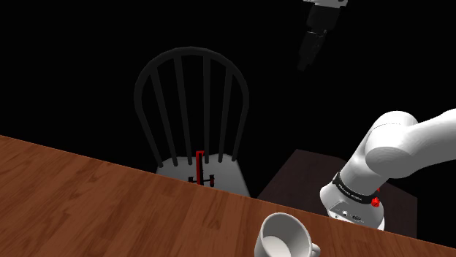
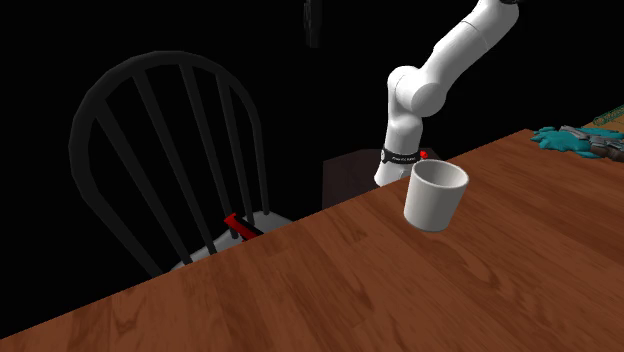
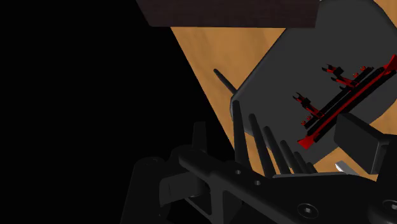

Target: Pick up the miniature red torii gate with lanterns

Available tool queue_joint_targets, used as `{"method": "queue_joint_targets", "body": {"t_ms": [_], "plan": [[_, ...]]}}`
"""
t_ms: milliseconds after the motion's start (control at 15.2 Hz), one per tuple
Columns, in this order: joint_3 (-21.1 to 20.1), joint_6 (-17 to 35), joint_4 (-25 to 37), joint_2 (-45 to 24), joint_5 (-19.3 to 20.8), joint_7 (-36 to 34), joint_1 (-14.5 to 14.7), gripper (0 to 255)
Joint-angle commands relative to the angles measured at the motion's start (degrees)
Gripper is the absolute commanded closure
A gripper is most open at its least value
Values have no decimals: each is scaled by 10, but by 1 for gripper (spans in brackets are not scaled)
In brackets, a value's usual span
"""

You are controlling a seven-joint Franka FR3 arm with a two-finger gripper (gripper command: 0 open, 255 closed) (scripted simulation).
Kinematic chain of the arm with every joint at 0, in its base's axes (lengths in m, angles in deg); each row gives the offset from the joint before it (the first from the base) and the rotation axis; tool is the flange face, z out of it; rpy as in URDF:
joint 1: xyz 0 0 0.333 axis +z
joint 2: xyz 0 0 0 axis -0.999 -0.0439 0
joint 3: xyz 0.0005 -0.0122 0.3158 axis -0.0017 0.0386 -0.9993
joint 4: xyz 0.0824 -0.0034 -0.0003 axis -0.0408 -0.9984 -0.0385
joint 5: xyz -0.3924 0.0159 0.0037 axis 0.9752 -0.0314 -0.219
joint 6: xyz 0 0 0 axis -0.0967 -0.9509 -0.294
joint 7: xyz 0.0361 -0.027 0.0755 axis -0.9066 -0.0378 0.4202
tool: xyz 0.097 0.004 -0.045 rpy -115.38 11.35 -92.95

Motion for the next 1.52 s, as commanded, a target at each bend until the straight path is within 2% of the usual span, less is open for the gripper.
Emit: {"method": "queue_joint_targets", "body": {"t_ms": [0,396,726,1122,1452], "plan": [[0,0,0,0,0,0,0,0],[-82,73,-83,15,-45,-122,2,0],[-155,142,-128,-5,-86,-223,7,0],[-247,235,-148,-72,-124,-346,9,0],[-328,316,-137,-161,-132,-454,-6,0]]}}
